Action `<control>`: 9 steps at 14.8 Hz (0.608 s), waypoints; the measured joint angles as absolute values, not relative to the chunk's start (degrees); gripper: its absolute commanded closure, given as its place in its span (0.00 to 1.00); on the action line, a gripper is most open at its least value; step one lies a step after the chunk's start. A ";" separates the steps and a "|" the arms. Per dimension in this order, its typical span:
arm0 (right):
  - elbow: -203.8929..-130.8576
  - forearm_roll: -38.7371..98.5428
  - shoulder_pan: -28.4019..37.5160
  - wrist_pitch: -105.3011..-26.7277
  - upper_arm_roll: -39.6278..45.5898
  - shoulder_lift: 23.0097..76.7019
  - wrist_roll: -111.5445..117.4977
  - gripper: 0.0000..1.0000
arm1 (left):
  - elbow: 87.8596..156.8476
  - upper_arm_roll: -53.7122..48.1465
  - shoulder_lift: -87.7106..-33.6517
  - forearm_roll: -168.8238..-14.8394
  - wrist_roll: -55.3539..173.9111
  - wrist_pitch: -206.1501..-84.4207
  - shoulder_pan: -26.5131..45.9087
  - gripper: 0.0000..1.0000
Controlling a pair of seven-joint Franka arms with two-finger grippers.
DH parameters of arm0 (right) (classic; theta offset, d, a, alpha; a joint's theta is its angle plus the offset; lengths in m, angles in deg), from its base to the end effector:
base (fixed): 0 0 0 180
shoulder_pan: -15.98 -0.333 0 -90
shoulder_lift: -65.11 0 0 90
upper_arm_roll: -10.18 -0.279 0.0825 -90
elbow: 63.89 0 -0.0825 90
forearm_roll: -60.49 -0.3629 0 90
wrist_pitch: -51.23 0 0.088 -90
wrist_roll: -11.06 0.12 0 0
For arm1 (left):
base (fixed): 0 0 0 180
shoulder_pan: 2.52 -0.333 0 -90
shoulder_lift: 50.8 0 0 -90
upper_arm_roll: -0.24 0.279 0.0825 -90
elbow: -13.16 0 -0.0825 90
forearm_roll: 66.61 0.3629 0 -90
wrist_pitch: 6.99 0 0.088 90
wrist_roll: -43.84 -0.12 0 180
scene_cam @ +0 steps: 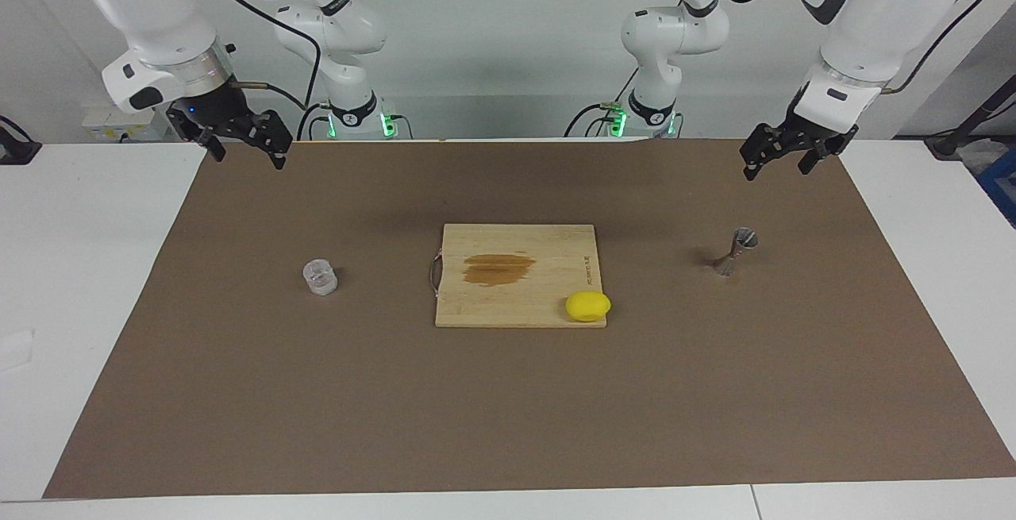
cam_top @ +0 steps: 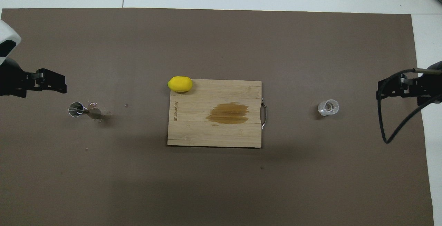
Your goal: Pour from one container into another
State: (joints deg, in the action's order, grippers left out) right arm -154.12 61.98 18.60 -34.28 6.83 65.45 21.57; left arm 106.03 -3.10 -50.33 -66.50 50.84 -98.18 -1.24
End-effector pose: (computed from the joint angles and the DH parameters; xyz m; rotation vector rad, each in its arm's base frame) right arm 0.5222 0.0034 0.5693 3.0944 -0.2664 -0.1142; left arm 0.5300 -0.0427 0.5581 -3.1362 -0.0651 0.0326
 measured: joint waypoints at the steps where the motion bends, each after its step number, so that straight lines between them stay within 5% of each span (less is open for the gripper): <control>1: -154.12 61.98 18.60 -34.28 6.83 65.45 21.57 0.00 | 106.09 -3.09 -50.33 -66.50 50.84 -98.19 -1.24 0.00; 9: -154.12 61.98 18.60 -34.28 6.83 65.45 21.57 0.00 | 117.39 -2.93 -47.32 -66.50 50.84 -111.77 -1.29 0.00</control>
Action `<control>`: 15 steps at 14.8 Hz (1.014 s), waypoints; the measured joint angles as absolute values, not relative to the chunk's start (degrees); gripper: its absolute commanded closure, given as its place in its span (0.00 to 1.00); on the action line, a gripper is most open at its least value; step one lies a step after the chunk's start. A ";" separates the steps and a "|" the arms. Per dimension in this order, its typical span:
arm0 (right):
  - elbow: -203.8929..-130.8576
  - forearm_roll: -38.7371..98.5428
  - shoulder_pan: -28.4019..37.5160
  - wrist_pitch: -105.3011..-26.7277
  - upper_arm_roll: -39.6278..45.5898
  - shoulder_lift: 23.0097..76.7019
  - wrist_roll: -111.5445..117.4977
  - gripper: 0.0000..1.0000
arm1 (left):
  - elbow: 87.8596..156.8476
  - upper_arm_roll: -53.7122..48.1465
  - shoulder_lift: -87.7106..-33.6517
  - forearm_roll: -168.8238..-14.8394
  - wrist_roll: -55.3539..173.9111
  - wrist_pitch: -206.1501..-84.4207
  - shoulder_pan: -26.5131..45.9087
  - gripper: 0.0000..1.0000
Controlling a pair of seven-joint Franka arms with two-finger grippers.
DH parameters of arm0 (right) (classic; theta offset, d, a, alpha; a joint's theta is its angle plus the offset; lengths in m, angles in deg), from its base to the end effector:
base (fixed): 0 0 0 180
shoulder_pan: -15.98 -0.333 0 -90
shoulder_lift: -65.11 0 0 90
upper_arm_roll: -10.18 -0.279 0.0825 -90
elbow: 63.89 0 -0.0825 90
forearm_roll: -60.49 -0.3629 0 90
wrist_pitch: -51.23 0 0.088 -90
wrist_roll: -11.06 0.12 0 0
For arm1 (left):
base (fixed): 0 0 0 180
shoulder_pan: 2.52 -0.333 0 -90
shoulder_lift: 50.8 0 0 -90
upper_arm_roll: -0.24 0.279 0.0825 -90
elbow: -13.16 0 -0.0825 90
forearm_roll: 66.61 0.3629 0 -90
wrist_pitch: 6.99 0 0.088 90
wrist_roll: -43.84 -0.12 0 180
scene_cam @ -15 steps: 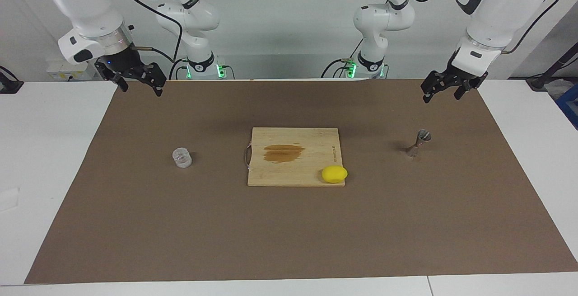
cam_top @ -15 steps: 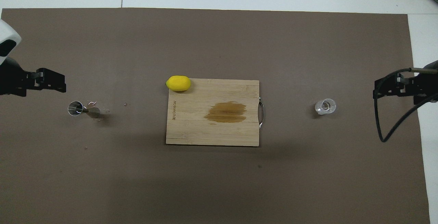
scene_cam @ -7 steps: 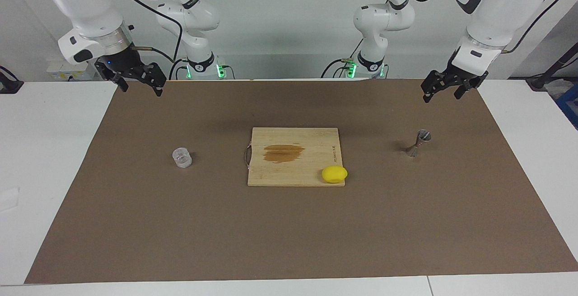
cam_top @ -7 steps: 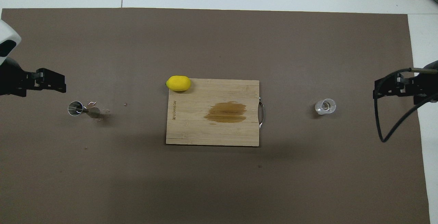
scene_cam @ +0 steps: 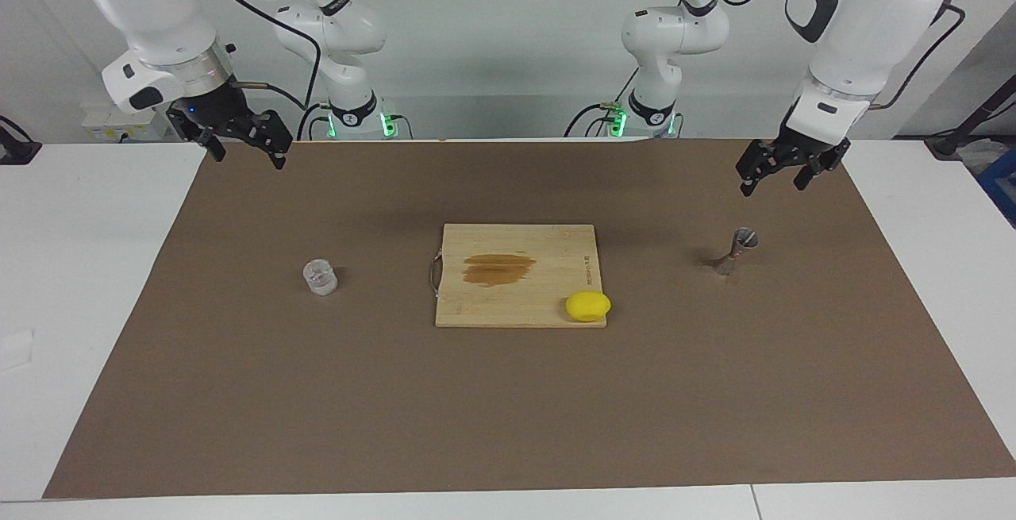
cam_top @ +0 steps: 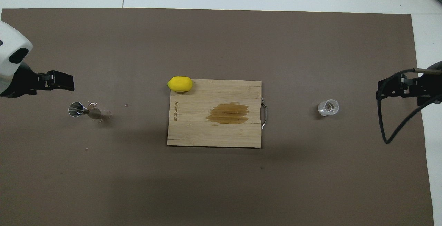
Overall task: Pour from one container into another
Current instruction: 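Move the left gripper toward the small metal cup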
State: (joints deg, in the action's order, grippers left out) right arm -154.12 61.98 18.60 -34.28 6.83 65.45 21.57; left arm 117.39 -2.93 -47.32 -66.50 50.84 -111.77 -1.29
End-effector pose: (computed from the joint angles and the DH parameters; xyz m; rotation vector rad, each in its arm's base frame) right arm 0.5222 0.0034 0.5693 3.0944 -0.2664 -0.1142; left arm 0.5320 -0.0413 0.5163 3.1371 0.0705 0.1105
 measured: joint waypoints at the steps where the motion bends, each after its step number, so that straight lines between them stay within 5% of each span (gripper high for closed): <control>1: -154.12 61.98 18.60 -34.28 6.83 65.45 21.57 0.00 | 119.75 -2.94 -46.89 -66.50 50.84 -114.07 -1.29 0.00; 7: -154.12 61.98 18.60 -34.28 6.83 65.45 21.57 0.00 | 127.87 -2.68 -46.51 -66.50 50.55 -126.24 -3.18 0.00; 15: -154.12 61.98 18.60 -34.28 6.83 65.45 21.57 0.00 | 129.54 -2.51 -45.32 -66.49 36.00 -127.24 -5.44 0.00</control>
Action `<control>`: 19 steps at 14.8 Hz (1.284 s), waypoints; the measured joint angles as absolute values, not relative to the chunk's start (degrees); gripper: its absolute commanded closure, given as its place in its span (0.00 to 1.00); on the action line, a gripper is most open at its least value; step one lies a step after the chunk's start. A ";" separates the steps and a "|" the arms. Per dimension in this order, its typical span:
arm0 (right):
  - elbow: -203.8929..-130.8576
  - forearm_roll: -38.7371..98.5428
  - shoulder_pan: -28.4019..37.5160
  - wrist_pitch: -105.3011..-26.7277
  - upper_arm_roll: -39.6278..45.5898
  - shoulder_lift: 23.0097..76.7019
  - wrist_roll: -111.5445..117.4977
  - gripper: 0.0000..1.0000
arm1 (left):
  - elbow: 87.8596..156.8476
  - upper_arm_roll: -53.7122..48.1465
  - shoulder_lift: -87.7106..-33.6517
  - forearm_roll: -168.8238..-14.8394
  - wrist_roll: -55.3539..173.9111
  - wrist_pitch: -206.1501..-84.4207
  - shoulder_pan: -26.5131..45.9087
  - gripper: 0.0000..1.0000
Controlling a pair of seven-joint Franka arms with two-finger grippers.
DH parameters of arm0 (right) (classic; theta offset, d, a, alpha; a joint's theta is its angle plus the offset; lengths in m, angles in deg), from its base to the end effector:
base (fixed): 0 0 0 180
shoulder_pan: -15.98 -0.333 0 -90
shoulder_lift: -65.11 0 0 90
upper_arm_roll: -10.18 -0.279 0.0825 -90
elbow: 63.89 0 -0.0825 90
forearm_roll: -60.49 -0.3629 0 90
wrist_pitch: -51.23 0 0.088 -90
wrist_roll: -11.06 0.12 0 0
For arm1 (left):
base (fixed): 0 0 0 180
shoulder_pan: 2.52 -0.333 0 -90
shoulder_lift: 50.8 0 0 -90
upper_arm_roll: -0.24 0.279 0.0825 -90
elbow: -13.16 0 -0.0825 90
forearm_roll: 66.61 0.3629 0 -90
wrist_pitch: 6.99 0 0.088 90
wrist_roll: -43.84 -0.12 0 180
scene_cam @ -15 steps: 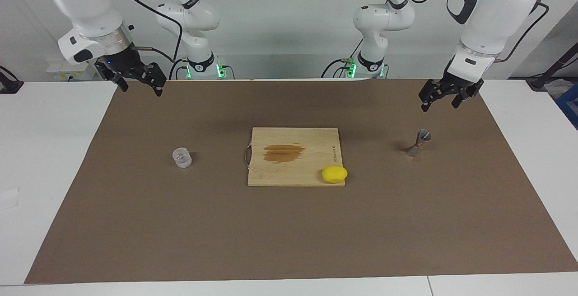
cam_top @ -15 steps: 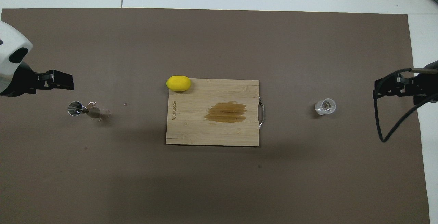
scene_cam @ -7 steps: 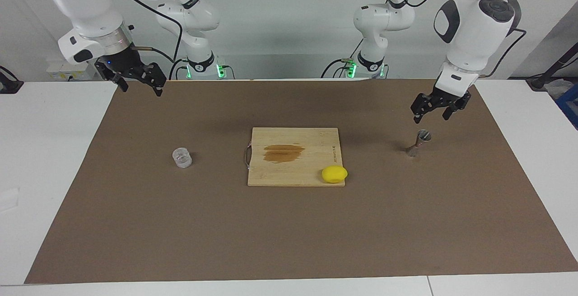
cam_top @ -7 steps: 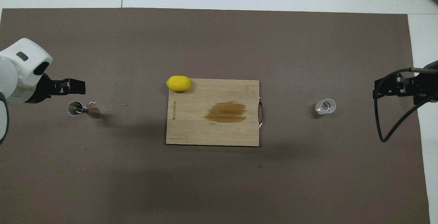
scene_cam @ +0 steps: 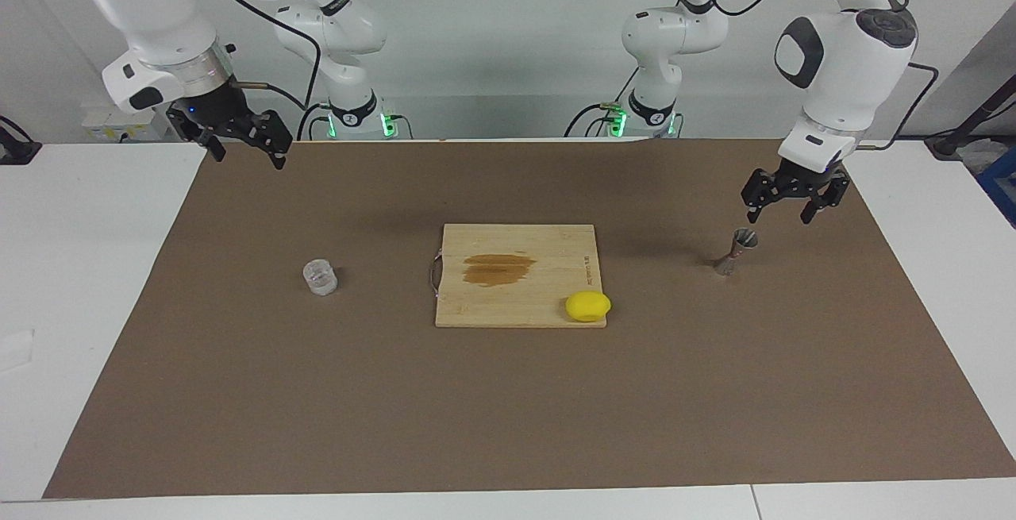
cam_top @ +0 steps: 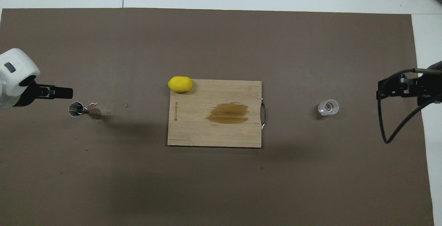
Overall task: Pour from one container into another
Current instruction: 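Move the left gripper toward the small metal cup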
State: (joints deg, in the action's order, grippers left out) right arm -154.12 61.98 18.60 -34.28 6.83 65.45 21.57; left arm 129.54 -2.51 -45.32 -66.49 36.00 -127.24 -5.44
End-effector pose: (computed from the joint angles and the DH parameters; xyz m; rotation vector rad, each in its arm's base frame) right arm 0.5222 0.0034 0.5693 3.0944 -0.2664 -0.1142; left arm 0.5303 0.0012 0.4620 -3.1064 0.2099 -0.2531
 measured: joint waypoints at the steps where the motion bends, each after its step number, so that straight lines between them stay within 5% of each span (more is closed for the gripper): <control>1: -154.12 61.98 18.60 -34.28 6.83 65.45 21.57 0.00 | 129.54 -2.51 -45.29 -66.49 35.93 -127.49 -5.44 0.00; 12: -154.12 61.98 18.60 -34.28 6.83 65.45 21.57 0.00 | 118.96 -3.93 -46.40 -67.35 35.40 -115.89 -4.19 0.00; 19: -154.12 61.98 18.60 -34.28 6.83 65.45 21.57 0.00 | 117.69 -2.85 -46.48 -95.25 25.90 -114.96 -5.70 0.00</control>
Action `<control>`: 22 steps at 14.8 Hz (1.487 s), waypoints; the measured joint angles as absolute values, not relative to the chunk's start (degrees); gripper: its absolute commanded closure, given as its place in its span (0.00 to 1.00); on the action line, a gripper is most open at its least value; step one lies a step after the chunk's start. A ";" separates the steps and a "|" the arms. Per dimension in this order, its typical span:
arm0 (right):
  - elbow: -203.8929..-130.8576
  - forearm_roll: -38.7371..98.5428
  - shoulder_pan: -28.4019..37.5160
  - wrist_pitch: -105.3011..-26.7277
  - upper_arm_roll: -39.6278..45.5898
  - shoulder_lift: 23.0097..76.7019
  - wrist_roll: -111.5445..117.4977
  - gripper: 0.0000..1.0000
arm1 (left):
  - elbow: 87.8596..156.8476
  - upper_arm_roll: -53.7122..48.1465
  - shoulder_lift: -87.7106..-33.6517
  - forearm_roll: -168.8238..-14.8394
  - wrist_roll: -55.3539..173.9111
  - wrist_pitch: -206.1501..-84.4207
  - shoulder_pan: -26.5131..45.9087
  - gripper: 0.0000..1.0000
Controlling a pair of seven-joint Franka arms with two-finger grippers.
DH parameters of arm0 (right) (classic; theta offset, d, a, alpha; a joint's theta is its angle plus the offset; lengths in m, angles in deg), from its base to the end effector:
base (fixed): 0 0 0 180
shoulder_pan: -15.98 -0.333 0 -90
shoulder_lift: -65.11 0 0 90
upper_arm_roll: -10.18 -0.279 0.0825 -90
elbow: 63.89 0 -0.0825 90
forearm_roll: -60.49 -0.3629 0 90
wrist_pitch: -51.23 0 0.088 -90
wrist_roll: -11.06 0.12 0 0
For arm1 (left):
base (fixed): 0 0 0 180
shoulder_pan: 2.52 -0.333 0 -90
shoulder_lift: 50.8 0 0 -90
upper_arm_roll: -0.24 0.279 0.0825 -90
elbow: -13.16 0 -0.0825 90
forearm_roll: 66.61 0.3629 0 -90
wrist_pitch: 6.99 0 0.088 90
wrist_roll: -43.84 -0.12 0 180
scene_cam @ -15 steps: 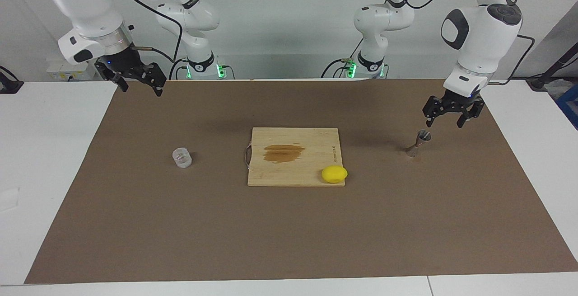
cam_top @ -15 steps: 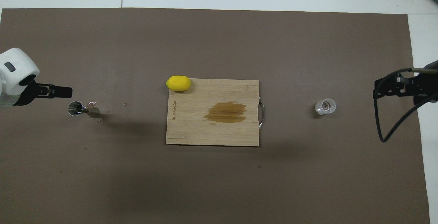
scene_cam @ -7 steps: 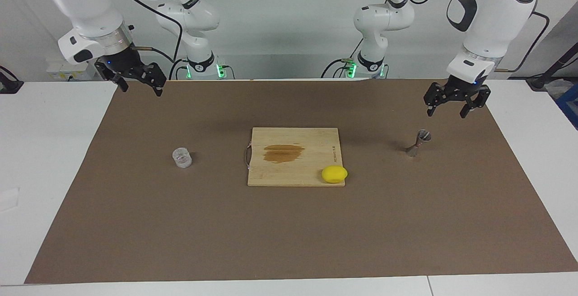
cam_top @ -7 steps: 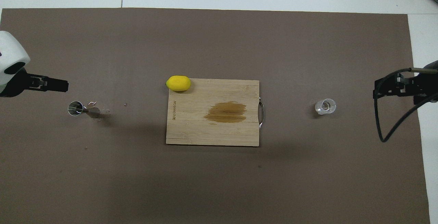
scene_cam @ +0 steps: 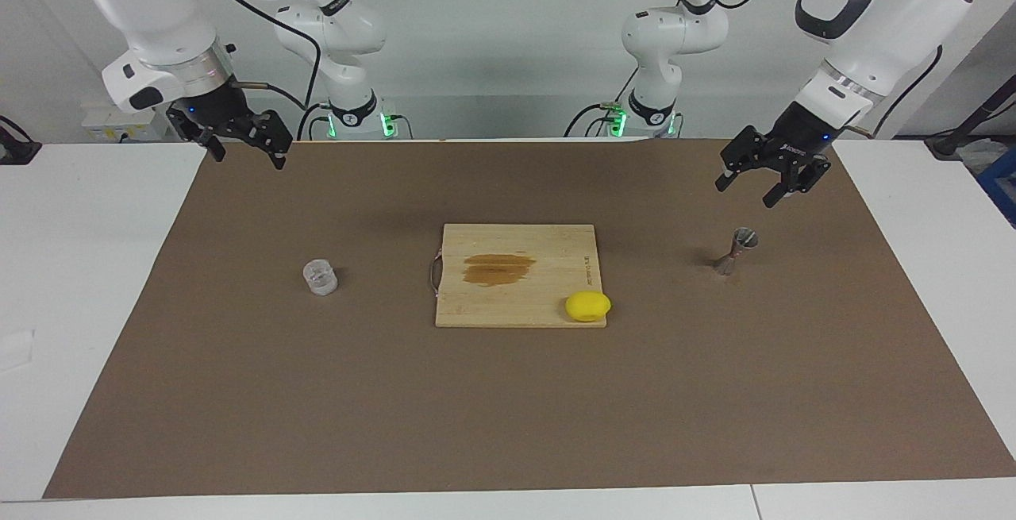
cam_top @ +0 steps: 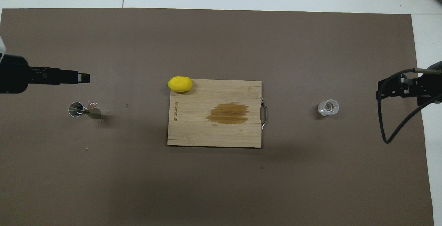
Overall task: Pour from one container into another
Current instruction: 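Move the left gripper toward the small metal cup, then open the left gripper and lower it around the metal cup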
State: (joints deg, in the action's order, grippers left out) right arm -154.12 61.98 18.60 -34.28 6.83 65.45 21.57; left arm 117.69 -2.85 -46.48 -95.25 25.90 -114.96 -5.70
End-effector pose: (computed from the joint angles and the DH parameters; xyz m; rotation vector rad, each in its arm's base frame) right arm 0.5222 0.0034 0.5693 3.0944 -0.2664 -0.1142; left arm 0.5384 -0.0416 0.5375 2.6618 -0.2500 0.2817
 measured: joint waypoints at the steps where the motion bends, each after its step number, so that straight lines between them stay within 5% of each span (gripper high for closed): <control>1: -154.12 61.98 18.60 -34.28 6.83 65.45 21.57 0.00 | 117.69 -2.79 -46.48 -97.09 23.79 -114.96 -6.28 0.00; 12: -154.12 61.98 18.60 -34.28 6.83 65.45 21.57 0.00 | 117.85 -2.41 -53.57 -110.10 -6.00 -111.29 -16.92 0.00; 22: -154.12 61.98 18.60 -34.28 6.83 65.45 21.57 0.00 | 117.78 -2.62 -60.73 -121.66 -49.62 -92.69 -26.95 0.00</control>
State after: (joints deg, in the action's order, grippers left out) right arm -154.12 61.98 18.60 -34.28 6.83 65.45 21.57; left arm 117.78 -2.62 -60.73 -121.66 -49.62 -92.69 -26.95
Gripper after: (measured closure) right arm 0.000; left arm 0.000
